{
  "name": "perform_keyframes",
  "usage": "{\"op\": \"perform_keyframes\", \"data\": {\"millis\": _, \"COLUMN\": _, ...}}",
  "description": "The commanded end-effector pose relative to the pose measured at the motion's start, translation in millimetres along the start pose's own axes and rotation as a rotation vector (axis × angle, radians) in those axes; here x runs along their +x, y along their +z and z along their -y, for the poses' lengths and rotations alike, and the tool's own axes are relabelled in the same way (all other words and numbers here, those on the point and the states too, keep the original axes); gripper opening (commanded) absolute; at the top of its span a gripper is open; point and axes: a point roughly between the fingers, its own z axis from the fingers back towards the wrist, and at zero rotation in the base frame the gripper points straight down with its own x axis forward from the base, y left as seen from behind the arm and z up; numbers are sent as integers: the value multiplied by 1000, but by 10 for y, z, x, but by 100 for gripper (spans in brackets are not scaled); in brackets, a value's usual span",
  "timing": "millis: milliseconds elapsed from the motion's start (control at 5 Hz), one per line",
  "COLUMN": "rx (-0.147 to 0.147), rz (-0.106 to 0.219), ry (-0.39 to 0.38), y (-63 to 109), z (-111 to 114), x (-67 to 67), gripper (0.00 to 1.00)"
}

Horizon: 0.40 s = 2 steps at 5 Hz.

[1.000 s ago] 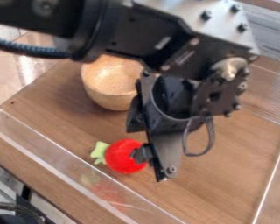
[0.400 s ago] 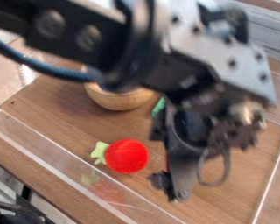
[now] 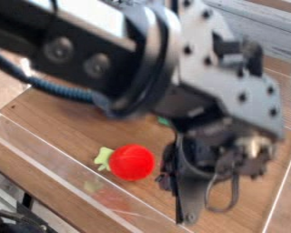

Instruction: Move the red object to the right side of the table

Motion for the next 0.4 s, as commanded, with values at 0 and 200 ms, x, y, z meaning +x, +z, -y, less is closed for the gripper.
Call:
{"op": "perform_keyframes", "data": {"millis": 0, "rx": 14, "rz": 24, "ry": -5, "y": 3, "z": 4, "x": 44, "gripper": 0}}
{"op": "perform_keyframes", "data": {"millis": 200, "rx": 19, "rz": 35, "ry": -21, "y": -29, "z": 23, "x": 54, "gripper": 0}}
